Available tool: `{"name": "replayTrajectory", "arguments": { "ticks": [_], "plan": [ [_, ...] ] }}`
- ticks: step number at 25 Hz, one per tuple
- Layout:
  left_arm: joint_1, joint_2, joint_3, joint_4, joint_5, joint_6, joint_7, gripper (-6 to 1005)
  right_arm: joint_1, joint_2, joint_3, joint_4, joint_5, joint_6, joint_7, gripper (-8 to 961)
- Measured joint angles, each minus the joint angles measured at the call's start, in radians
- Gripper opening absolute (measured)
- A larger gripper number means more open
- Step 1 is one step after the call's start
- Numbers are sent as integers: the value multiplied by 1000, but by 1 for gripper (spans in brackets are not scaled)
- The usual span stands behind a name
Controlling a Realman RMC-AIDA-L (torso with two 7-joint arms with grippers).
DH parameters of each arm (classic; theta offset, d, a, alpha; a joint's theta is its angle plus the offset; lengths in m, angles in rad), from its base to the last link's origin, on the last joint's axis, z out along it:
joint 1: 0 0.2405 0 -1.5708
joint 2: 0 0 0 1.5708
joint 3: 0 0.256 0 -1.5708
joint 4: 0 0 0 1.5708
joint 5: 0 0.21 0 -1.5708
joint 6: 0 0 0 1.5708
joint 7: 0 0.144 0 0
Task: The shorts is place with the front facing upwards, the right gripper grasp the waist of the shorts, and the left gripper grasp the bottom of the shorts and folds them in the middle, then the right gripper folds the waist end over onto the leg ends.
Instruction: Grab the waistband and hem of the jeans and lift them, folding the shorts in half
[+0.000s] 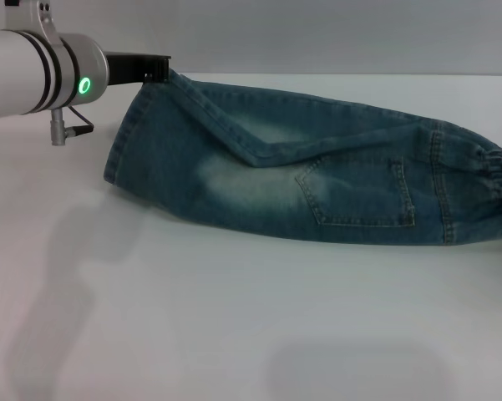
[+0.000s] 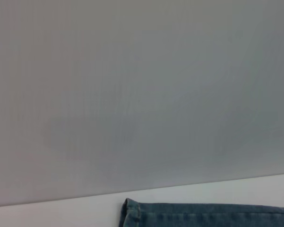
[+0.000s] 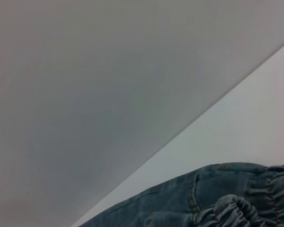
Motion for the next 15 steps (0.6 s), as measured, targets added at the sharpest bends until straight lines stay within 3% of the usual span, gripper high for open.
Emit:
{"name": "replayTrajectory", "arguments": {
  "ticks": [9,15],
  "plan": [
    [-3,0,1,0,0,-5,9,18,1,0,-16,2,-3,27,30,716],
    [-3,0,1,0,-4,-5,11,19,6,-14,-98,2,-25,37,132,717]
  ]
}}
